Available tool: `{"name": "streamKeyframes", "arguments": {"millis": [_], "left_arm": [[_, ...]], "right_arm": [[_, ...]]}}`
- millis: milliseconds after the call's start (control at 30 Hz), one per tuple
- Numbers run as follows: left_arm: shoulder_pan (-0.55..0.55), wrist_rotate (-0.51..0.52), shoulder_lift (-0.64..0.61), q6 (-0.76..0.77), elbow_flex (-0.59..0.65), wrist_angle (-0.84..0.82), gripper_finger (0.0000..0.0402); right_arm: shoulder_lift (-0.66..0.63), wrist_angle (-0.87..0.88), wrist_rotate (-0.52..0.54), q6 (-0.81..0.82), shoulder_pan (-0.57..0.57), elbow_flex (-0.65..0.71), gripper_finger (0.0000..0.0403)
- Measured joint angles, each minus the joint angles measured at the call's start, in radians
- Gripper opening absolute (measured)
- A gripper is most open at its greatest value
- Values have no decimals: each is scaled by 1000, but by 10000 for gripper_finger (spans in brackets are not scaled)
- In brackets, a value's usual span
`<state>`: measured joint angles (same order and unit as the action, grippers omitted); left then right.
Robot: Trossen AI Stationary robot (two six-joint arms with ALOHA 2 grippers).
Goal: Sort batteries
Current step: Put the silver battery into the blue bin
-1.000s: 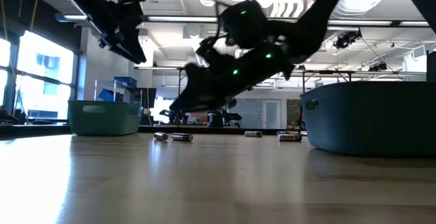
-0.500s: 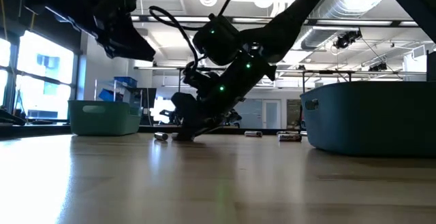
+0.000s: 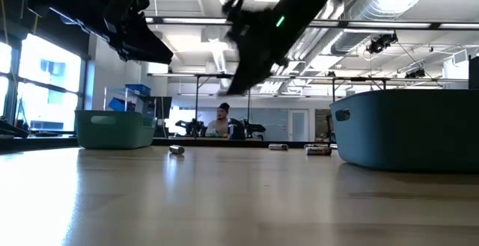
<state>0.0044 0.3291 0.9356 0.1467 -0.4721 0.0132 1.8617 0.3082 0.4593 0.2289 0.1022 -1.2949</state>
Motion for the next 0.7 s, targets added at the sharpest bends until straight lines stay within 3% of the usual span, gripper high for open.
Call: {"name": "streamKeyframes", "arguments": {"millis": [167, 400, 600, 700], "left_arm": [[-1, 0, 0, -11, 0, -3, 156], [-1, 0, 0, -20, 0, -7, 156], [-1, 0, 0, -28, 0, 2, 156], [-1, 0, 0, -40, 0, 12, 156]], "right_arm": [[-198, 350, -14, 159, 175, -1, 28], [-282, 901, -180, 725, 341, 1, 28], [-280, 919, -401, 814, 343, 154, 28], [-280, 904, -459, 814, 307, 262, 28]]}}
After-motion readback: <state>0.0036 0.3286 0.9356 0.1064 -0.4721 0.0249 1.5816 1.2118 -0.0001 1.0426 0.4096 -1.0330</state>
